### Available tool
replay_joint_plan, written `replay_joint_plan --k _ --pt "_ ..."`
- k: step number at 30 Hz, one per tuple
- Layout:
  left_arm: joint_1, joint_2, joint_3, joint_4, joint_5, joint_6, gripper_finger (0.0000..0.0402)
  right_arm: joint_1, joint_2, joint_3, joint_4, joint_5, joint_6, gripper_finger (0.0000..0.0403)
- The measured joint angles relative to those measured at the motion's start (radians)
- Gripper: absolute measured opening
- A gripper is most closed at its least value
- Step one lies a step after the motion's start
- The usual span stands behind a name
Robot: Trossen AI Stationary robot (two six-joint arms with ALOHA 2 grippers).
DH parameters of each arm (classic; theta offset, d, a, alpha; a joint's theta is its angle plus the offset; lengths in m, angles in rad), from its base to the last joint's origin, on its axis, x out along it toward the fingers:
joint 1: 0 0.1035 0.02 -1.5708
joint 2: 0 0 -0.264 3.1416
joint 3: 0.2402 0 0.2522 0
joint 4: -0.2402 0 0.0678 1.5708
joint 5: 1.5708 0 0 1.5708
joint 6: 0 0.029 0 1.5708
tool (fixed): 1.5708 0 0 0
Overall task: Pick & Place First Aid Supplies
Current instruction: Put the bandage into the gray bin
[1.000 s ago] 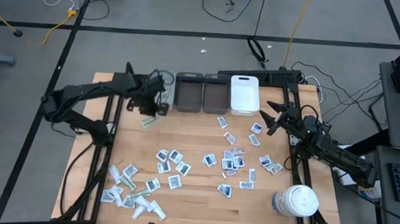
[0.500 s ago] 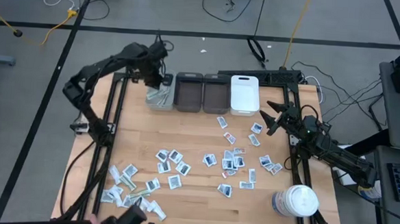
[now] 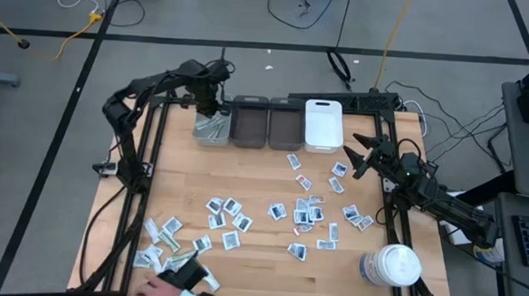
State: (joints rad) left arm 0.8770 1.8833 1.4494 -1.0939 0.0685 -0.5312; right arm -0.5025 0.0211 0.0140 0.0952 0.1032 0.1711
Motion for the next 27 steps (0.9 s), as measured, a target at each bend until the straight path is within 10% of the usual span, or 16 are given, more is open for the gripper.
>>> replay_joint_plan --k 12,27 --pt "-0.022 0.055 0.0 0.1 0.005 -0.055 0.0032 0.0 0.0 0.0 0.0 0.0 0.0 0.0297" --pt "-0.013 0.053 0.0 0.113 0.081 -0.02 0.0239 0.0 0.0 0.0 0.0 0.0 0.0 0.0297"
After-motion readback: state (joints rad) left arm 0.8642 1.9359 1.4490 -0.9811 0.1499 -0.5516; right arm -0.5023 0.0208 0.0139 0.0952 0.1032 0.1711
